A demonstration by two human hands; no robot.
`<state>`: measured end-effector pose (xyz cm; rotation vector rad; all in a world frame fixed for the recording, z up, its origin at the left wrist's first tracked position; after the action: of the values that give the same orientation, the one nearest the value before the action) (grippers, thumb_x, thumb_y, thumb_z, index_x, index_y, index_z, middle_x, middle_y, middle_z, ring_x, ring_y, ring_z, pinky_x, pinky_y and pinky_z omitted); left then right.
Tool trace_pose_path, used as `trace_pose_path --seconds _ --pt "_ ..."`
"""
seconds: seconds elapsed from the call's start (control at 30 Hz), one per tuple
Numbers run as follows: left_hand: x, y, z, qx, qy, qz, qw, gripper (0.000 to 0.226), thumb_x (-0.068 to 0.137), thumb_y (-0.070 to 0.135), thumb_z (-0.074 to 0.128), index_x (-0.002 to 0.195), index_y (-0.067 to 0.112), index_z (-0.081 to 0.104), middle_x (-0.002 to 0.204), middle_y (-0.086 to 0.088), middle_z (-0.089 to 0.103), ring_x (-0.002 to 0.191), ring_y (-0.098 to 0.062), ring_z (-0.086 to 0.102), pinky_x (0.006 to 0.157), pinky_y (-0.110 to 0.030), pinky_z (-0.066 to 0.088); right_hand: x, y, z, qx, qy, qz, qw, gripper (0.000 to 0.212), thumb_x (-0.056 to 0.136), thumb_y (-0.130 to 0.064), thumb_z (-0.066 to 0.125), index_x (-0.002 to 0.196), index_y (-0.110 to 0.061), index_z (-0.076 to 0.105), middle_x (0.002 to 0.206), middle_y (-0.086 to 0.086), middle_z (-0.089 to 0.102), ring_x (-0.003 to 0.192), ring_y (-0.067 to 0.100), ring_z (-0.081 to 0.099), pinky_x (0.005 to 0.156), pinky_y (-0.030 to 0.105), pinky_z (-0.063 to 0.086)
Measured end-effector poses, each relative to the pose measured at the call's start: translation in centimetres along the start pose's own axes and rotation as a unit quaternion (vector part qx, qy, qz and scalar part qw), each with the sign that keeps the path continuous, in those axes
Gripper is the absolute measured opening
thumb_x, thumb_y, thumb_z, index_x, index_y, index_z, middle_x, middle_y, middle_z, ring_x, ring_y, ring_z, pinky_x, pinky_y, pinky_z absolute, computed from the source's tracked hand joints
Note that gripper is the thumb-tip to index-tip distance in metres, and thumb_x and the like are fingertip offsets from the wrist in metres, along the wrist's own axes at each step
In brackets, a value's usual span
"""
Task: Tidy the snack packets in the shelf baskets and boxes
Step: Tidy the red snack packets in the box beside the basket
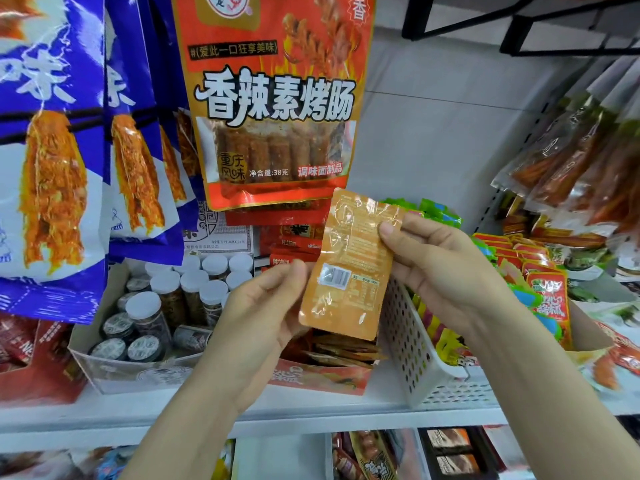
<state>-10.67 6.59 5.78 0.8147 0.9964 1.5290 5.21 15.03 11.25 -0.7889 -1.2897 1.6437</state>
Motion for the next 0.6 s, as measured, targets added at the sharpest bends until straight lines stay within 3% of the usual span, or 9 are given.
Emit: trace_pose_path --seconds 0.1,0.23,0.3,0.33,0.4,0.5,0.6 --pt "0.7 -0.7 0.1 -0.062 0.025 -0.063 0.996 0.047 0.098 0.040 0.043 0.122 0.009 0.068 0.092 -0.026 0.065 0.078 -0.020 0.066 0.060 -0.014 0.053 -0.3 0.3 1.5 0.068 -0.083 0.008 0.994 0.033 0.089 -0.010 0.056 0.120 0.002 0.062 0.110 0.014 0.069 0.098 0.022 0.067 0.082 0.033 0.057" --pt "-0.4 -1.9 1.8 -0.198 -0.119 -0.153 0.961 0.061 0.077 0.047 0.071 0.118 0.001 0.068 0.100 -0.019 0.072 0.081 -0.028 0.072 0.068 -0.039 0.060 -0.5 0.6 2.7 0.066 -0.129 -0.010 0.989 0.030 0.090 -0.011 0.056 0.117 -0.004 0.065 0.107 0.010 0.070 0.094 0.018 0.068 0.086 0.030 0.056" --pt "-1.1 -1.9 2.2 -0.242 -0.171 -0.161 0.941 0.064 0.066 0.028 0.089 0.118 -0.001 0.066 0.096 -0.019 0.070 0.076 -0.026 0.069 0.068 -0.036 0.060 -0.4 0.5 2.7 0.053 -0.115 -0.017 0.992 0.030 0.086 -0.011 0.059 0.114 -0.006 0.068 0.108 0.011 0.071 0.096 0.018 0.069 0.085 0.029 0.056" --pt "-1.2 -1.9 2.2 -0.241 -0.168 -0.155 0.943 0.063 0.066 0.017 0.089 0.121 -0.001 0.064 0.092 -0.016 0.069 0.072 -0.022 0.068 0.065 -0.033 0.059 -0.3 0.5 2.4 0.044 -0.101 -0.017 0.994 0.029 0.083 -0.011 0.060 0.111 -0.009 0.071 0.109 0.012 0.072 0.096 0.018 0.069 0.084 0.028 0.057" --pt "-0.7 -1.6 2.1 -0.186 -0.121 -0.123 0.967 0.053 0.075 0.012 0.077 0.125 0.001 0.062 0.091 -0.010 0.072 0.070 -0.017 0.069 0.061 -0.029 0.060 -0.2 0.4 1.8 0.021 -0.067 -0.009 0.997 0.028 0.080 -0.014 0.062 0.104 -0.012 0.075 0.108 0.011 0.073 0.096 0.019 0.070 0.084 0.032 0.058" --pt "0.0 -1.4 0.1 -0.050 0.017 -0.050 0.997 0.039 0.066 0.019 0.074 0.104 0.011 0.075 0.098 -0.010 0.076 0.079 -0.014 0.072 0.065 -0.025 0.060 0.1 0.2 0.8 0.005 -0.030 0.033 0.999 0.040 0.086 -0.040 0.055 0.102 -0.011 0.077 0.107 0.013 0.073 0.094 0.021 0.071 0.086 0.038 0.057" --pt "0.0 -0.8 -0.9 0.011 0.083 0.009 0.996 0.020 0.063 0.025 0.075 0.083 0.025 0.079 0.087 -0.002 0.077 0.075 -0.008 0.071 0.060 -0.017 0.054 -0.1 -0.2 0.5 -0.048 -0.028 0.030 0.998 0.042 0.082 -0.047 0.059 0.097 -0.012 0.078 0.100 0.012 0.075 0.092 0.019 0.072 0.076 0.029 0.059"
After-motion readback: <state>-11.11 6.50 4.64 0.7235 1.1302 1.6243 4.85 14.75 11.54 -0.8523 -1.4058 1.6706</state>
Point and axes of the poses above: each hand's wrist, its own x-axis towards the middle knuckle, its own z-axis out of the palm, y = z × x, the point moved 5 cm from there along x, towards the middle knuckle
